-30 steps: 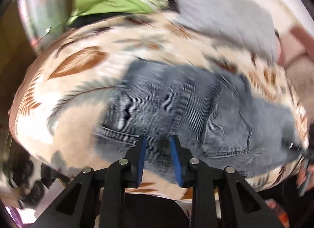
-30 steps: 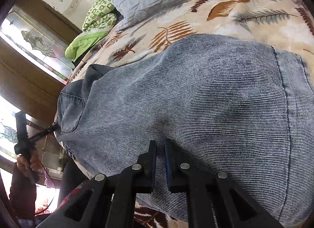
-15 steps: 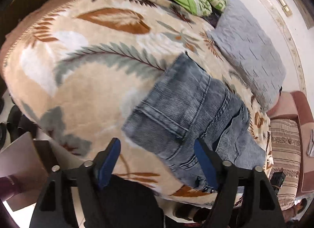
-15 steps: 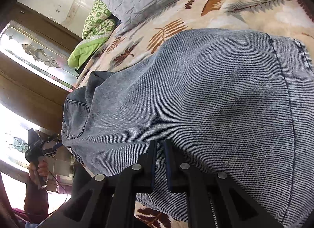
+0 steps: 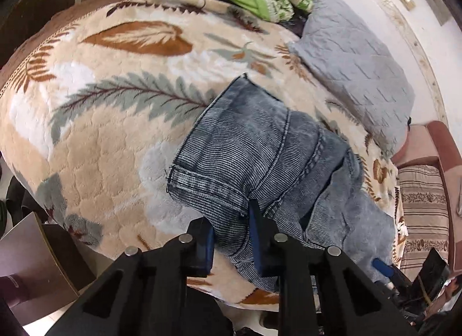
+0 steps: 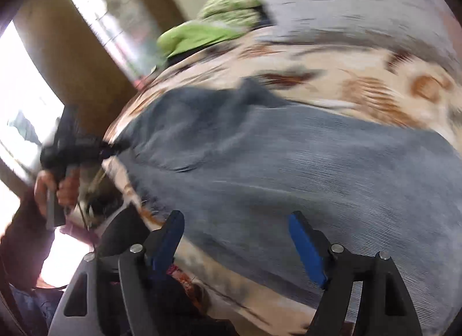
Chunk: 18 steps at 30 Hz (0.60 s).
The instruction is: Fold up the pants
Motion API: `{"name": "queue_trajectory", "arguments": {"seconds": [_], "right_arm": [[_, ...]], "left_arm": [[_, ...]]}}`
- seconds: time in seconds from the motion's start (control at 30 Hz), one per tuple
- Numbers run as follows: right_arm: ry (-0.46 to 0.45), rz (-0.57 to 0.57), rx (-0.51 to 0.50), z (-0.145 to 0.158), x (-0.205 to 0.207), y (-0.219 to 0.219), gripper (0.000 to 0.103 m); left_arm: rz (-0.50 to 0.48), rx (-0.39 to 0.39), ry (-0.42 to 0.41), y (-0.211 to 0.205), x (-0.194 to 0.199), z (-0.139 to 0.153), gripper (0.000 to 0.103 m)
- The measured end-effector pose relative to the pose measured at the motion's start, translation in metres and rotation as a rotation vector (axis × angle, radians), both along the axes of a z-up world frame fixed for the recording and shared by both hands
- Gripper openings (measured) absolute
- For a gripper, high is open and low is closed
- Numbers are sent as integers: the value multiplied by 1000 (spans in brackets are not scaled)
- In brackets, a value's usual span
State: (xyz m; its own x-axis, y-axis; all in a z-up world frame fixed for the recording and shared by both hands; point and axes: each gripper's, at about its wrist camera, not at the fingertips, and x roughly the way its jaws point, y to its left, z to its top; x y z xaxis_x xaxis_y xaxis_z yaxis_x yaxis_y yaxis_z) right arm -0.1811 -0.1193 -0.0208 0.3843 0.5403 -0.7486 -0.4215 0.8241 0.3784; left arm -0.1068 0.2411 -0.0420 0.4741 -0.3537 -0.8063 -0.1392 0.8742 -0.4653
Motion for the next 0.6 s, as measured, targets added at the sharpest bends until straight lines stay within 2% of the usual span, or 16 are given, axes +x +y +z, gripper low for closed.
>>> {"name": "queue_trajectory", "arguments": {"seconds": [0.07, 0.13, 0.17, 0.2, 0.27, 0.3, 0.4, 0.43, 0.5, 0.6], "right_arm": [[-5, 49, -82, -4, 3, 27, 77], [2, 69, -207, -18, 10, 52, 76], [21, 73, -234, -26, 14, 58, 74], [50, 62, -277, -37, 20, 63, 66], [30, 54, -309, -36, 19, 66, 60], [41, 58, -323, -34, 18, 66, 49], [92, 75, -314, -31, 9, 58, 23], [102, 78, -315, -31, 4, 55, 21], [151, 85, -301, -34, -6, 43, 8], [217, 73, -242, -40, -12, 30, 5]], "left_arm": [[-4, -15, -14, 3, -4, 6, 21], [-14, -21, -25, 3, -5, 11, 21], [-16, -22, -25, 2, -5, 12, 21], [-17, -27, -24, 3, -5, 13, 21], [-17, -29, -28, 4, -6, 14, 21], [-19, -29, -31, 4, -7, 14, 21], [-25, -18, -32, 5, -12, 14, 21], [-28, -16, -35, 5, -14, 14, 21], [-34, 2, -35, 5, -19, 13, 21], [-34, 17, -18, 8, -23, 7, 21]]}}
